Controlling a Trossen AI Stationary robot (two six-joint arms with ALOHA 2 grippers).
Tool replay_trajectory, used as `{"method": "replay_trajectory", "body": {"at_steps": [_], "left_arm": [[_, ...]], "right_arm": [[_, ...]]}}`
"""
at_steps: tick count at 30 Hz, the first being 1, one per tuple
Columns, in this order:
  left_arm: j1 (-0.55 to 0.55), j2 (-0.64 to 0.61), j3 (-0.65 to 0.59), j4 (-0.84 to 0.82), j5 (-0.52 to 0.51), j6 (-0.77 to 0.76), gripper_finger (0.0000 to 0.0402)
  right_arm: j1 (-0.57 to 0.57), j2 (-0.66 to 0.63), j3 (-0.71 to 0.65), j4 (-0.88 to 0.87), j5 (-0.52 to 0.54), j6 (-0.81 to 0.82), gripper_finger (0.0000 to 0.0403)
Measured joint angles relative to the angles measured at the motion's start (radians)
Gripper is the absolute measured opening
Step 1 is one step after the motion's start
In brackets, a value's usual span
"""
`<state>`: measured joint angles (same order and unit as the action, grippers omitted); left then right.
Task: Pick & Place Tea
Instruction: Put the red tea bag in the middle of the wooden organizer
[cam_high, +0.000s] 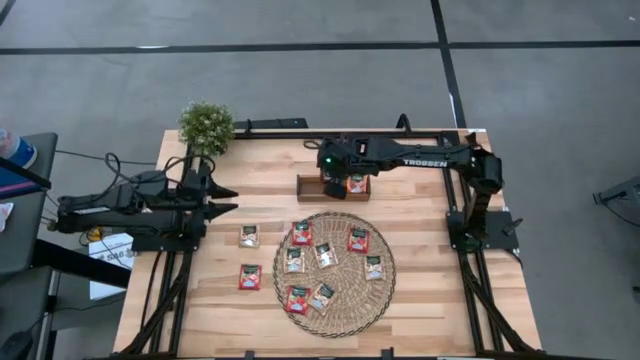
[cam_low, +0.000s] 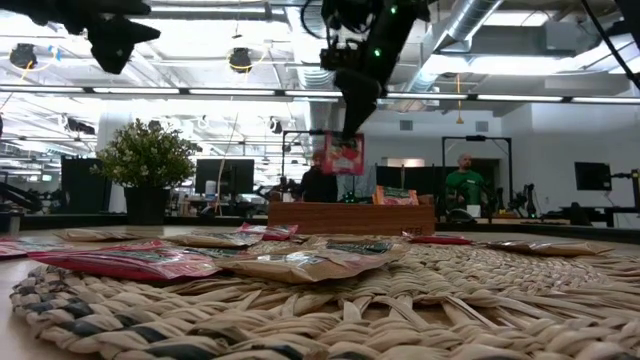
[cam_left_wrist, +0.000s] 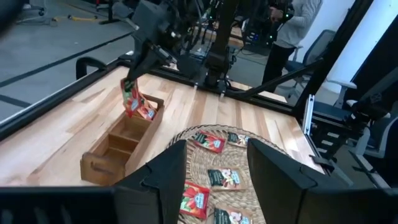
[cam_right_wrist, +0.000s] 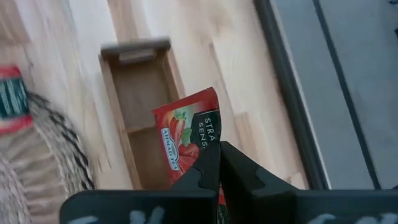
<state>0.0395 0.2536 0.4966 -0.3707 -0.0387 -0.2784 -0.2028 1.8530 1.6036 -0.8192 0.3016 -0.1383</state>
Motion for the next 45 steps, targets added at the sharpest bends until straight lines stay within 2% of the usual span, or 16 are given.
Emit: {"method": "replay_trajectory", "body": {"at_steps": [13, 19, 34, 45], "left_arm": [[0.000, -0.015, -0.055, -0.002, -0.015, -0.023, 0.0161], [0.000, -0.015, -0.055, -0.001, -0.019, -0.023, 0.0161], [0.000, -0.015, -0.055, -0.001, -0.019, -0.049, 0.0161], [0.000, -0.015, -0.055, -0.001, -0.019, -0.052, 0.0161]], "right_arm": [[-0.012, 0.001, -0.094, 0.072, -0.013, -0.054, 0.0000], [-0.035, 0.001, -0.095, 0.088, -0.014, -0.056, 0.0000], [-0.047, 0.118, -0.095, 0.127, -0.041, -0.073, 0.0000], [-0.056, 0.116, -0.094, 0.146, -0.040, -0.060, 0.0000]]}}
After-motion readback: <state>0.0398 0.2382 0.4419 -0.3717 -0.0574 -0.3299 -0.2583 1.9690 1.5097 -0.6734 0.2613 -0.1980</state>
